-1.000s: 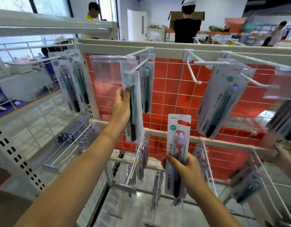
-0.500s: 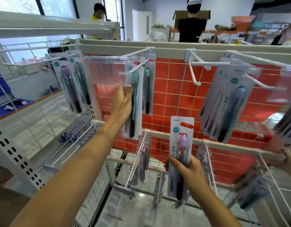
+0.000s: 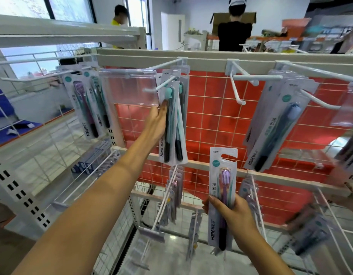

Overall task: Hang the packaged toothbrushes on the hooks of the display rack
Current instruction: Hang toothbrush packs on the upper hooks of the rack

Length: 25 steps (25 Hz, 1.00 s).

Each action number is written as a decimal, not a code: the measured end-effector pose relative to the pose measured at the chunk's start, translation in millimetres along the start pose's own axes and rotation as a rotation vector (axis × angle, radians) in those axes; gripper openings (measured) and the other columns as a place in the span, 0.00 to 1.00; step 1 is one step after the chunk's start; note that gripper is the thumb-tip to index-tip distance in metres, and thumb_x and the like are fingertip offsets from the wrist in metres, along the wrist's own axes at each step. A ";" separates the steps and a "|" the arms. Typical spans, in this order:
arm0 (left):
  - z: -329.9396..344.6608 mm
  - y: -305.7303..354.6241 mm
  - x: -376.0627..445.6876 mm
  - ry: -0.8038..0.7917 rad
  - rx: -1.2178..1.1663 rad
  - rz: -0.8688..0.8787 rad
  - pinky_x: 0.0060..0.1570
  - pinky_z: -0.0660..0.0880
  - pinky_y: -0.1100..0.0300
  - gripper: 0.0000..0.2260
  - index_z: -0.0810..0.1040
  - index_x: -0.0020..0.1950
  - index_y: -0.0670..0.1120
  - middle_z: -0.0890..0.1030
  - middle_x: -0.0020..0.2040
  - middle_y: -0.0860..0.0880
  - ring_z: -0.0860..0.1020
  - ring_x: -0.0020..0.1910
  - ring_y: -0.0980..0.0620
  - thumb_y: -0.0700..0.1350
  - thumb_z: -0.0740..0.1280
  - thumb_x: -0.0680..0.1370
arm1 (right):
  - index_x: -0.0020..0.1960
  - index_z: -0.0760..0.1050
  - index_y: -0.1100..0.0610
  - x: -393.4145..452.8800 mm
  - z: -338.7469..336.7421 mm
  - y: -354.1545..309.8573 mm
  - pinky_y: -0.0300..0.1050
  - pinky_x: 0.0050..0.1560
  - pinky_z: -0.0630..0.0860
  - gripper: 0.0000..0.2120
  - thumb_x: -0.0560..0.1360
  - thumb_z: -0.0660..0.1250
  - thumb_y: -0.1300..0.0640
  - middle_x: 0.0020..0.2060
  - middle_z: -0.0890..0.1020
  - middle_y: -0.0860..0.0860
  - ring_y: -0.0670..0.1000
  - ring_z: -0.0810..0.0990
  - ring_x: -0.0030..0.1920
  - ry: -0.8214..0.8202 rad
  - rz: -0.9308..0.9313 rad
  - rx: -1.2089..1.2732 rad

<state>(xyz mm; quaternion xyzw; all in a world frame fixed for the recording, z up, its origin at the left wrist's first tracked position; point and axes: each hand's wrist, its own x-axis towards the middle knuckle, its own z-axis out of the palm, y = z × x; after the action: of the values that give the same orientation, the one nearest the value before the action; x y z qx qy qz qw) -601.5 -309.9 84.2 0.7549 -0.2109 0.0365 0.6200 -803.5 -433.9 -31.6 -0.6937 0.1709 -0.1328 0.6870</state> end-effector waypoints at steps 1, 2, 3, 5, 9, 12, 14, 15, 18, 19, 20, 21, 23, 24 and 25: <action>0.2 -0.6 1.9 -0.011 -0.015 -0.012 0.57 0.73 0.47 0.28 0.64 0.67 0.42 0.75 0.56 0.38 0.75 0.54 0.44 0.62 0.48 0.79 | 0.53 0.77 0.61 0.7 -1.5 0.1 0.37 0.34 0.80 0.09 0.72 0.68 0.62 0.36 0.85 0.50 0.47 0.85 0.36 0.008 0.005 0.006; 1.1 -0.5 2.8 -0.023 -0.027 -0.024 0.64 0.68 0.44 0.28 0.61 0.70 0.42 0.72 0.63 0.38 0.73 0.61 0.41 0.61 0.48 0.79 | 0.53 0.77 0.61 1.3 -3.0 0.1 0.37 0.33 0.79 0.10 0.72 0.68 0.62 0.35 0.85 0.50 0.47 0.85 0.35 0.014 0.009 0.015; 3.1 -0.8 3.6 -0.035 -0.036 -0.030 0.67 0.65 0.43 0.30 0.58 0.73 0.43 0.70 0.68 0.39 0.70 0.65 0.40 0.62 0.48 0.79 | 0.53 0.77 0.61 1.6 -4.2 0.3 0.36 0.33 0.79 0.09 0.73 0.68 0.63 0.34 0.85 0.50 0.47 0.85 0.35 0.019 0.012 0.020; 10.7 -1.5 4.3 -0.038 -0.071 -0.033 0.68 0.63 0.42 0.29 0.57 0.73 0.45 0.69 0.70 0.42 0.70 0.67 0.42 0.62 0.48 0.79 | 0.52 0.78 0.61 2.0 -5.9 1.5 0.36 0.33 0.79 0.08 0.73 0.68 0.62 0.33 0.85 0.50 0.47 0.84 0.35 0.029 0.020 0.025; 21.5 2.3 10.6 0.036 -0.189 -0.026 0.52 0.69 0.58 0.14 0.64 0.61 0.48 0.75 0.50 0.53 0.74 0.48 0.57 0.53 0.47 0.83 | 0.50 0.78 0.60 3.0 -7.8 3.4 0.39 0.36 0.80 0.07 0.73 0.68 0.62 0.33 0.85 0.50 0.49 0.85 0.36 0.049 0.030 0.029; 19.2 -3.8 20.1 0.034 -0.155 -0.019 0.48 0.70 0.59 0.12 0.64 0.59 0.49 0.74 0.47 0.52 0.74 0.45 0.56 0.53 0.47 0.83 | 0.49 0.77 0.57 3.7 -9.0 2.0 0.38 0.35 0.80 0.06 0.73 0.68 0.62 0.33 0.85 0.49 0.48 0.85 0.36 0.059 0.031 0.031; 17.1 -5.8 24.2 0.015 -0.122 -0.024 0.41 0.71 0.61 0.12 0.63 0.56 0.48 0.71 0.43 0.53 0.72 0.39 0.56 0.53 0.47 0.83 | 0.50 0.77 0.57 4.3 -9.7 1.6 0.40 0.37 0.81 0.06 0.73 0.68 0.62 0.34 0.85 0.50 0.49 0.85 0.36 0.068 0.033 0.035; 16.8 -5.9 26.8 0.009 -0.117 -0.029 0.39 0.71 0.61 0.12 0.63 0.55 0.48 0.70 0.42 0.52 0.71 0.38 0.55 0.54 0.46 0.83 | 0.50 0.77 0.58 4.4 -9.9 1.7 0.42 0.38 0.82 0.07 0.73 0.68 0.62 0.35 0.86 0.50 0.50 0.85 0.37 0.072 0.037 0.036; 17.0 -8.2 34.2 0.016 -0.137 -0.055 0.44 0.73 0.54 0.13 0.64 0.55 0.48 0.70 0.43 0.49 0.72 0.40 0.50 0.55 0.48 0.83 | 0.51 0.77 0.58 4.7 -9.6 1.5 0.41 0.38 0.81 0.08 0.73 0.68 0.61 0.35 0.86 0.51 0.50 0.85 0.37 0.081 0.047 0.028; 17.4 -9.1 35.5 0.018 -0.155 -0.064 0.45 0.74 0.53 0.12 0.64 0.54 0.48 0.71 0.42 0.49 0.72 0.40 0.50 0.55 0.48 0.83 | 0.51 0.77 0.58 4.5 -9.2 1.3 0.40 0.37 0.81 0.07 0.73 0.68 0.62 0.35 0.86 0.51 0.49 0.85 0.37 0.082 0.048 0.031; 17.9 -9.9 35.8 0.021 -0.177 -0.067 0.45 0.74 0.54 0.12 0.65 0.54 0.47 0.71 0.41 0.49 0.73 0.39 0.51 0.54 0.48 0.83 | 0.50 0.77 0.58 4.3 -8.7 0.9 0.39 0.36 0.81 0.07 0.73 0.68 0.62 0.35 0.86 0.51 0.49 0.85 0.37 0.084 0.048 0.036; 18.6 -9.7 34.6 0.028 -0.204 -0.070 0.44 0.73 0.55 0.12 0.65 0.53 0.46 0.71 0.41 0.49 0.73 0.38 0.52 0.53 0.48 0.83 | 0.50 0.78 0.58 4.3 -8.1 0.6 0.40 0.37 0.81 0.07 0.73 0.68 0.62 0.35 0.86 0.51 0.50 0.85 0.37 0.084 0.048 0.037; 21.0 -7.3 31.6 0.062 -0.284 -0.092 0.48 0.73 0.52 0.13 0.65 0.54 0.44 0.74 0.44 0.47 0.75 0.42 0.51 0.51 0.47 0.84 | 0.50 0.78 0.58 4.5 -6.6 0.1 0.44 0.40 0.82 0.06 0.73 0.68 0.61 0.36 0.86 0.51 0.51 0.85 0.38 0.079 0.045 0.030; 22.3 -4.1 29.1 0.080 -0.309 -0.116 0.52 0.73 0.49 0.14 0.66 0.57 0.43 0.76 0.49 0.44 0.77 0.48 0.48 0.50 0.47 0.84 | 0.50 0.78 0.58 4.4 -6.0 -0.3 0.44 0.41 0.82 0.06 0.73 0.68 0.61 0.36 0.86 0.51 0.51 0.85 0.38 0.075 0.042 0.030; 22.9 -0.6 26.5 0.098 -0.313 -0.144 0.58 0.72 0.47 0.15 0.66 0.61 0.42 0.76 0.56 0.41 0.76 0.55 0.45 0.49 0.47 0.84 | 0.50 0.78 0.58 4.6 -5.3 -0.4 0.45 0.41 0.82 0.06 0.73 0.68 0.61 0.36 0.86 0.52 0.51 0.85 0.38 0.073 0.039 0.032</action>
<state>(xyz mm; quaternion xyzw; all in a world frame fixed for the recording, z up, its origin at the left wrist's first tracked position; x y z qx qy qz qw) -581.9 -338.9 86.8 0.6598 -0.1287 -0.0044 0.7404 -801.5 -440.6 -31.3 -0.6737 0.2072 -0.1474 0.6939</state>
